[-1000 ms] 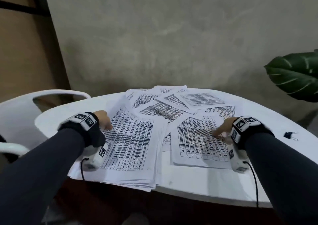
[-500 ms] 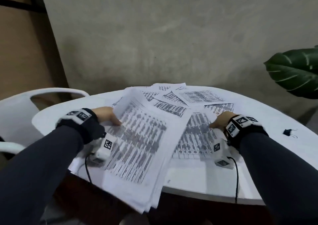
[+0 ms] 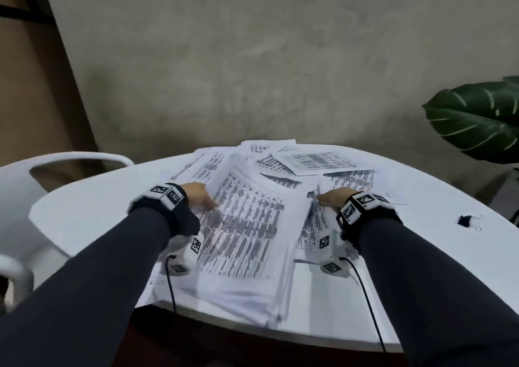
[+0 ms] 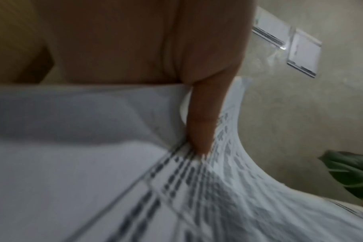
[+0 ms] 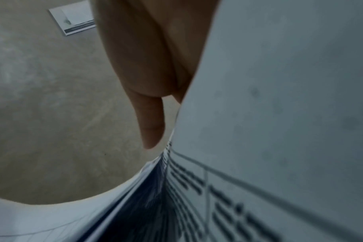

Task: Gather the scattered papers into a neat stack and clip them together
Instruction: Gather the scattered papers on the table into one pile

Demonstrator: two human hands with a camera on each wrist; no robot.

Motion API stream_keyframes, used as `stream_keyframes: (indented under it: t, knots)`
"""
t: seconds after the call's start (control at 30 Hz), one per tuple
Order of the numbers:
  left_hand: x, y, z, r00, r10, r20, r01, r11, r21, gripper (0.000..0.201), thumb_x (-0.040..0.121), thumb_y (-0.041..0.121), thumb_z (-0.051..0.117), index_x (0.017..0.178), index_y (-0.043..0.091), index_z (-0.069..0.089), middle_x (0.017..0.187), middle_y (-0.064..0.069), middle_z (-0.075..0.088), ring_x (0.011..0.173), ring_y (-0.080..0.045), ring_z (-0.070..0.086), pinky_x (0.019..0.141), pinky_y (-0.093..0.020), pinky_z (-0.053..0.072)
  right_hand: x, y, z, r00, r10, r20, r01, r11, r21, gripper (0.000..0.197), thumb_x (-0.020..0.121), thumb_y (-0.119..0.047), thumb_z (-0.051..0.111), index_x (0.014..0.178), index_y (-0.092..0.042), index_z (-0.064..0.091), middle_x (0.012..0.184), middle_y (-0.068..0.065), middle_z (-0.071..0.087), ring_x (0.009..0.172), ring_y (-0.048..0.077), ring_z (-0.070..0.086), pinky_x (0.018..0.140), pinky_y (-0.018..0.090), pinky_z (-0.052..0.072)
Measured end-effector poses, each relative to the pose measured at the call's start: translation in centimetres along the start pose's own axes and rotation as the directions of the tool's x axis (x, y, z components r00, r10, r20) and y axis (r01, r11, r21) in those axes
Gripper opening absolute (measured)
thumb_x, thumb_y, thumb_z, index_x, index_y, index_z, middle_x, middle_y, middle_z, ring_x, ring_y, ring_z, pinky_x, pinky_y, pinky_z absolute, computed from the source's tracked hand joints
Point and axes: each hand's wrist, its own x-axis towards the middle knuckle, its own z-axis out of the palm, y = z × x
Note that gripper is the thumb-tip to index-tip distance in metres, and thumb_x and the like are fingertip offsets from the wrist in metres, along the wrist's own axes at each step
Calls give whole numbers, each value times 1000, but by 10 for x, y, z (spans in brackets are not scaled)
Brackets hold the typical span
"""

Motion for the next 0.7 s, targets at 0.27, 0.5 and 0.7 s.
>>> stream_keyframes:
  t: [0.27, 0.5, 0.7]
  knots:
    - [-12, 2, 2, 984, 99, 148, -75, 985, -156, 15, 79, 19, 70, 74, 13, 57, 77, -8, 59, 76, -24, 54, 72, -28, 43, 5, -9, 13, 998, 45, 43, -43, 998, -44, 43, 69, -59, 71, 84, -19, 67, 100, 6, 64, 100, 26, 61, 81, 26, 42]
    - [-36, -43, -21, 999, -34, -24, 33, 998, -55, 56, 63, 33, 72, 108, -1, 64, 117, -20, 64, 106, -29, 58, 90, -33, 43, -18, 27, -11, 998, 70, 7, -68, 983, -170, 70, 83, -58, 57, 131, -6, 53, 139, 9, 51, 130, 25, 46, 103, 29, 35]
    - [-57, -70, -24, 950, -244, -197, 235, 970, -68, 47, 92, 24, 57, 128, -6, 51, 137, -17, 51, 129, -31, 44, 105, -31, 34, -37, 72, -46, 996, 90, 10, -88, 984, -152, 28, 65, -10, 82, 56, -9, 56, 31, -4, 52, 45, 19, 50, 48, 21, 35]
